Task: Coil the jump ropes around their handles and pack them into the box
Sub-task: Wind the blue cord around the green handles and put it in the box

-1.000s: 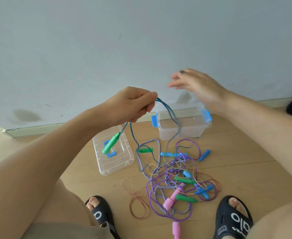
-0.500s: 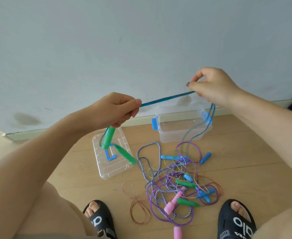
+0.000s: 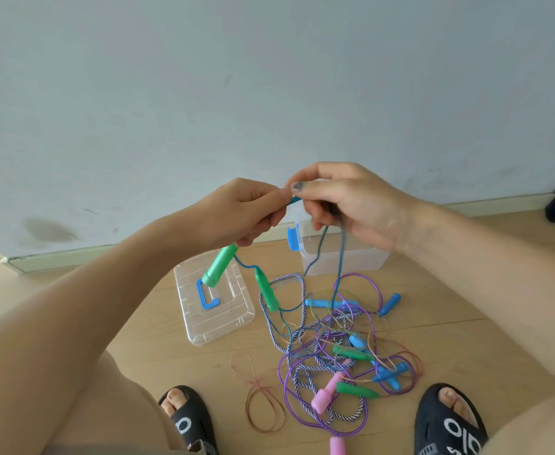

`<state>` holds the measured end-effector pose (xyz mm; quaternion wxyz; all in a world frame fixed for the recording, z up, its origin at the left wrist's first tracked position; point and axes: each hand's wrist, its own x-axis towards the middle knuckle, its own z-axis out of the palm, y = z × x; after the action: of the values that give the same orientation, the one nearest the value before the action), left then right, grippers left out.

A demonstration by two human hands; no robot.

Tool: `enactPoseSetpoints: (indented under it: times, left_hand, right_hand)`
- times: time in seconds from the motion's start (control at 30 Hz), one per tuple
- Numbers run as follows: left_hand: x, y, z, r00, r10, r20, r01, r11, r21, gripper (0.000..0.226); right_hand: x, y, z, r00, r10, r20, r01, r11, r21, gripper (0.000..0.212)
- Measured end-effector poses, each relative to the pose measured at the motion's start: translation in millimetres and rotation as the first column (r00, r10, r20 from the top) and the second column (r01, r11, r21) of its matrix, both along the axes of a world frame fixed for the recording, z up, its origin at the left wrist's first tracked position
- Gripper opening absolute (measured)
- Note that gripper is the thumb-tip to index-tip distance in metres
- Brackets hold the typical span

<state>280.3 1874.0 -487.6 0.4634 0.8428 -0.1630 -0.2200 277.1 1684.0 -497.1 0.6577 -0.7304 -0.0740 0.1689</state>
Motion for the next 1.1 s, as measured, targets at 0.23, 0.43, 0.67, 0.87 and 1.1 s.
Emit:
enactPoseSetpoints:
  times: [0.23,0.43,0.67,0.87,1.1]
  left_hand:
    - [1.2,12.3,-0.4,0.999,-0.042,-0.015,0.042,0.999,0.000,0.040]
    - [3.7,14.5,-1.2,0.998,-0.052,0.023,0.051,0.998,0.040,0.040]
    - [7.2,20.4,-3.3,0.997,-0.054,0.050,0.051,0.997,0.059,0.039]
    - [6.7,19.7,-4.3,0.997,-0.068,0.044,0.066,0.996,0.057,0.041]
    - [7.1,17.2,-2.2,0.997,-0.069,0.029,0.067,0.996,0.062,0.040]
  right_hand:
    - [2.0,-25.2,-1.1,0.977,0.189,-0.099,-0.198,0.976,-0.090,0.016]
    - [5.9,-37.5,2.9,0.966,0.229,-0.122,-0.246,0.959,-0.140,0.024]
    - [5.9,-46.7,1.2,0.927,0.294,-0.233,-0.330,0.934,-0.135,0.024]
    - [10.3,-61.0,9.3,0.948,0.246,-0.202,-0.267,0.960,-0.084,0.013]
    - [12.2,-66.8,8.9,0.956,0.186,-0.228,-0.200,0.979,-0.042,0.011]
